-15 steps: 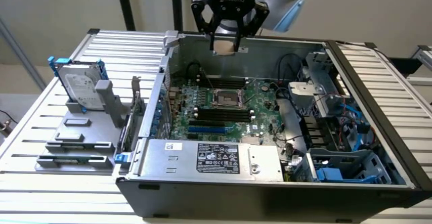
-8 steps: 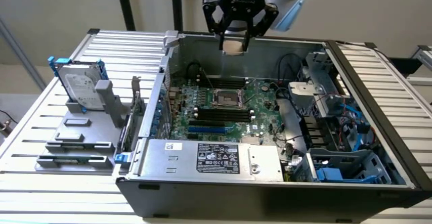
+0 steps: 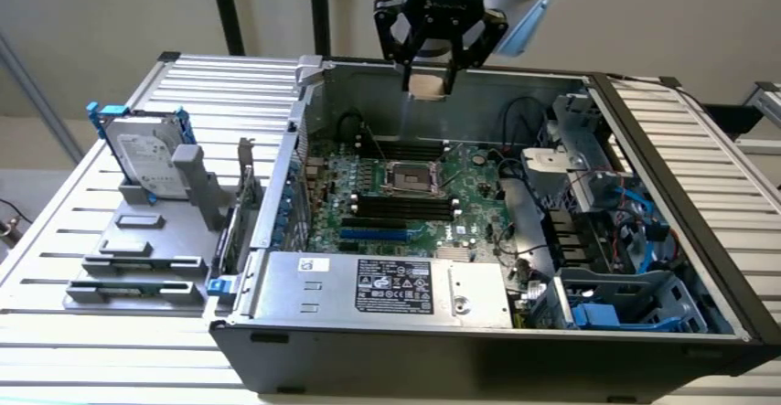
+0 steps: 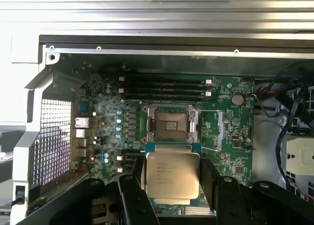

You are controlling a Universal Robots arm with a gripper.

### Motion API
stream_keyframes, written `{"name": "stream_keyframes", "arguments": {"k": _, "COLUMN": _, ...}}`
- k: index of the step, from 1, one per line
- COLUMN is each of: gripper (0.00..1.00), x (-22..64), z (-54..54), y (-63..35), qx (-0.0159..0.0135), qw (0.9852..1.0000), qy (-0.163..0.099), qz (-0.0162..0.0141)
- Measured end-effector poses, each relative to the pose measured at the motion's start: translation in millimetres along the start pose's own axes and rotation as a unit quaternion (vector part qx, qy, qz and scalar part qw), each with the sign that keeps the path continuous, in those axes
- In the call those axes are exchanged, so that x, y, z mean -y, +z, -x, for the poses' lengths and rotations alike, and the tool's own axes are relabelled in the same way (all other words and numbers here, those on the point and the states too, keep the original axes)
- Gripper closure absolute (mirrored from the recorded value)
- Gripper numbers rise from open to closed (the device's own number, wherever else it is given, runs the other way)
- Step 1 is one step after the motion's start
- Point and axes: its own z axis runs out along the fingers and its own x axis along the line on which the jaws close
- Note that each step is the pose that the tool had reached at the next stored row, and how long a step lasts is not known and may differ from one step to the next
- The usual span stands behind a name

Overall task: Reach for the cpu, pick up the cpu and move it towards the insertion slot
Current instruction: 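Pick up the cpu and move it towards the insertion slot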

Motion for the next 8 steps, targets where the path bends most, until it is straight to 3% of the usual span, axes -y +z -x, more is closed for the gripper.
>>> {"name": "stream_keyframes", "arguments": {"k": 8, "gripper": 0.45, "x": -0.5, "z": 0.0, "y": 0.3, "qx": 0.0, "qw": 1.0, "qy": 0.0, "qz": -0.0006}}
